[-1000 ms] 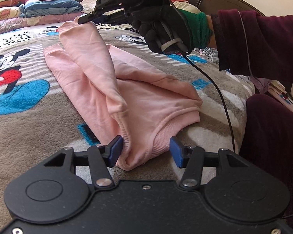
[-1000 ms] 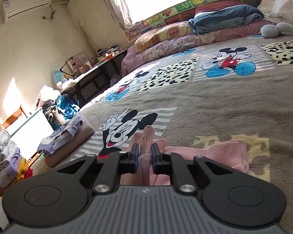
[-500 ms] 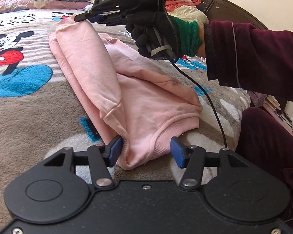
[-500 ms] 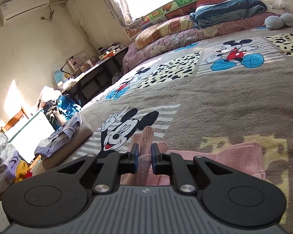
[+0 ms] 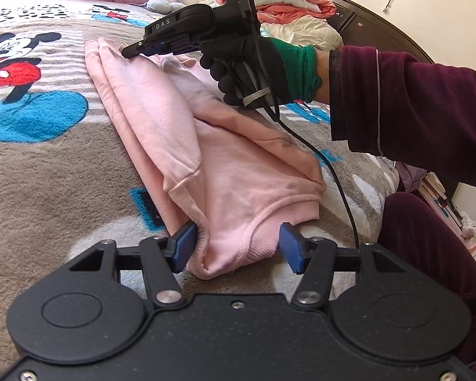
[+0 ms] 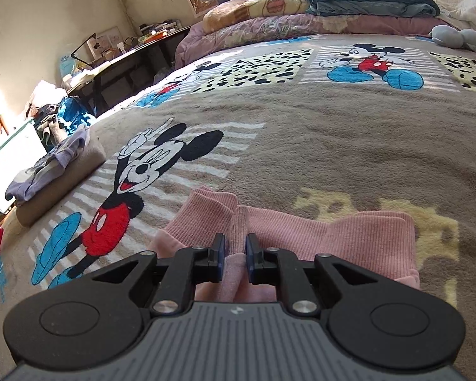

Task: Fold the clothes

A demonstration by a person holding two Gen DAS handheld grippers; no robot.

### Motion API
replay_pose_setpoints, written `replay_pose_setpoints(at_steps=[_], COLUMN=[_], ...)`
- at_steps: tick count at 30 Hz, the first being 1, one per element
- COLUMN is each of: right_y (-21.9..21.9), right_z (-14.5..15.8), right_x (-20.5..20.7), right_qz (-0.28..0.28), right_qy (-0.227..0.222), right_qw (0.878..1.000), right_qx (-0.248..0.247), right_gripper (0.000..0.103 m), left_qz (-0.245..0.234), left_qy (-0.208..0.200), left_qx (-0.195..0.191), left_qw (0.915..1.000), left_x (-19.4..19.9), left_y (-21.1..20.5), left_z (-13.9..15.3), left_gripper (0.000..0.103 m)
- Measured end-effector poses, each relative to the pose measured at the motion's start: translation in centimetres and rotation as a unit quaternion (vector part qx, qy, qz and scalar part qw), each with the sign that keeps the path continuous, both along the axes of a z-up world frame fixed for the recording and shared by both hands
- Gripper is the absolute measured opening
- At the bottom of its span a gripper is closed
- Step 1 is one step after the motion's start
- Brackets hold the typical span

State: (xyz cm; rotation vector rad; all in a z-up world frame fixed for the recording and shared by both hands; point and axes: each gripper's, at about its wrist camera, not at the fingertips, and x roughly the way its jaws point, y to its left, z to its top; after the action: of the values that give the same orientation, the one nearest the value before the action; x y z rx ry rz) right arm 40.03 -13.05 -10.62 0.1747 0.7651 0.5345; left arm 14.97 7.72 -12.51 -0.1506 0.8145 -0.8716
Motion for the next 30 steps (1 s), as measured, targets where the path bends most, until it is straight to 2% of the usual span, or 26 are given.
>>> replay_pose_setpoints(at_steps=[3,5,8,12,16,21,23,25,30], right_y=[-0.3,-0.5,-0.7,0.7,4.6,7.2,8.0,8.3,7.8], right_z=[0.3,0.8,2.4,4.3,3.6,1.2,0.4,0.1,0.4], right_x=[0.1,-0.1,-1.4,-3.6,-4.6,-3.4,-3.5,-3.6,-3.0], right_qz=[-0.021,-0.030,-0.029,0.021,0.097,0.111,0.124,0.126,0.115], right_qy=[0.002,-0.004,-0.044,-0.090,-0.089,-0.079,-0.093,-0.100,-0.082], right_qw=[1.000,1.000,0.999,0.995,0.985,0.976,0.967,0.964,0.971], right_qx=[0.001,0.006,0.002,-0.030,-0.111,-0.172,-0.202,-0.211,-0.194], right_gripper=[0.016,0.021,0.021,0.021,0.019,0.019,0.018,0.018,0.016], left_qz=[0.003,0.005,0.007,0.008,0.009,0.013,0.012,0.011,0.008], left_qy=[0.004,0.007,0.007,0.007,0.010,0.026,0.031,0.027,0.019], left_qx=[-0.003,-0.006,-0.007,-0.006,-0.007,-0.020,-0.023,-0.018,-0.007], left_qw=[1.0000,0.9999,0.9999,0.9999,0.9999,0.9994,0.9992,0.9994,0.9998], left_x=[0.0,0.0,0.0,0.1,0.2,0.6,0.7,0.6,0.3], left_y=[0.0,0.0,0.1,0.0,0.1,0.2,0.3,0.1,-0.3], left_z=[-0.1,-0.1,-0.2,-0.2,-0.2,-0.4,-0.4,-0.2,0.1], left_gripper=[0.056,0.057,0.057,0.058,0.058,0.059,0.059,0.059,0.063])
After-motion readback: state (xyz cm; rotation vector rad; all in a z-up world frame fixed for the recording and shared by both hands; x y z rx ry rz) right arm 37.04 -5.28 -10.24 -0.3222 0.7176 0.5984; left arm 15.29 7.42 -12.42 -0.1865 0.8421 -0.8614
